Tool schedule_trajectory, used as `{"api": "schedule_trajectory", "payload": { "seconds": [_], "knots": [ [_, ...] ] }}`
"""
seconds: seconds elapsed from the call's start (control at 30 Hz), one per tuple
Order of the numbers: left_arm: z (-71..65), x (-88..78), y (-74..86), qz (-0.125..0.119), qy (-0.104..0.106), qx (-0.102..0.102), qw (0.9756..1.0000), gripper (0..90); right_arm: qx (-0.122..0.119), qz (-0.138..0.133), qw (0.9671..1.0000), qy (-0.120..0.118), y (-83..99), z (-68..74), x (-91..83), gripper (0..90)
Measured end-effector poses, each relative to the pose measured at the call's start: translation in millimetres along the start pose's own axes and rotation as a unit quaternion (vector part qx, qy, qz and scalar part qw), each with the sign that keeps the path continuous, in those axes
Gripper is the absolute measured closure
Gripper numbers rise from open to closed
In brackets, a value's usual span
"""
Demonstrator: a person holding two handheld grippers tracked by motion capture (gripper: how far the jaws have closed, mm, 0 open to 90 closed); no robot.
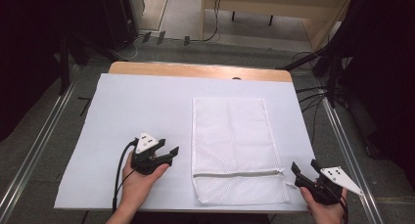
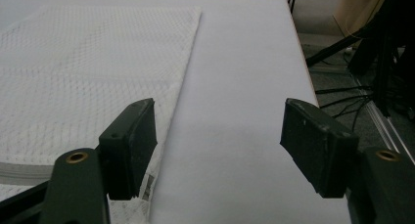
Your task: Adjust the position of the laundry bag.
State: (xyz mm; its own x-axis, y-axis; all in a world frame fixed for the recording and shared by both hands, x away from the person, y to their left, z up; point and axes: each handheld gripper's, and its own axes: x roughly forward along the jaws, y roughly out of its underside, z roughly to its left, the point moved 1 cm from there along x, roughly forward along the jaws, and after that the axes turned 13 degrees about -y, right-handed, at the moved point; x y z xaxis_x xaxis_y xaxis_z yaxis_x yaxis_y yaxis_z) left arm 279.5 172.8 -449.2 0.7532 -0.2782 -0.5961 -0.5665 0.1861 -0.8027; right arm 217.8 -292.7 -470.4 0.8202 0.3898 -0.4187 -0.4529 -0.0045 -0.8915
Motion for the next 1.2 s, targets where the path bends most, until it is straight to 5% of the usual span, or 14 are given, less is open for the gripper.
{"api": "schedule_trajectory", "payload": {
  "seconds": [0.07,0.23,0.33,0.53,0.6,0.63,0.73,0.9,1.2],
  "knots": [
    [-8.1,13.0,-2.7,0.016,0.009,0.002,0.9998,49.2,-0.006,0.003,1.0000,0.006,0.3,0.1,0.4,30.7],
    [-20.3,42.8,-7.0,0.063,0.022,-0.032,0.9972,55.8,-0.009,0.005,0.9999,0.008,-0.2,0.6,-0.2,31.1],
    [-30.8,51.3,-7.6,0.075,0.025,-0.027,0.9965,57.4,-0.011,0.003,0.9999,0.008,-0.4,0.3,-0.7,31.3],
    [-55.3,52.1,-4.5,0.078,-0.020,0.044,0.9958,62.0,-0.013,0.005,0.9998,0.014,0.0,-0.5,-0.6,31.4],
    [-60.3,51.8,-4.8,0.078,-0.044,0.075,0.9931,69.5,-0.017,0.011,0.9997,0.016,-0.2,0.3,0.1,32.2],
    [-60.9,51.9,-5.2,0.078,-0.037,0.083,0.9928,75.9,-0.016,0.017,0.9997,0.011,-0.5,0.5,0.7,32.5],
    [-61.2,52.4,-6.5,0.080,-0.016,0.095,0.9921,89.4,-0.018,0.024,0.9996,0.000,-0.8,1.6,2.5,32.5],
    [-48.5,49.5,-4.9,0.081,0.015,0.076,0.9937,90.0,-0.026,0.028,0.9993,-0.002,-1.2,3.9,2.9,32.5],
    [-17.6,28.4,1.4,0.065,0.005,0.048,0.9967,90.0,-0.041,0.028,0.9988,-0.003,-3.6,10.1,1.6,31.9]
  ]
}}
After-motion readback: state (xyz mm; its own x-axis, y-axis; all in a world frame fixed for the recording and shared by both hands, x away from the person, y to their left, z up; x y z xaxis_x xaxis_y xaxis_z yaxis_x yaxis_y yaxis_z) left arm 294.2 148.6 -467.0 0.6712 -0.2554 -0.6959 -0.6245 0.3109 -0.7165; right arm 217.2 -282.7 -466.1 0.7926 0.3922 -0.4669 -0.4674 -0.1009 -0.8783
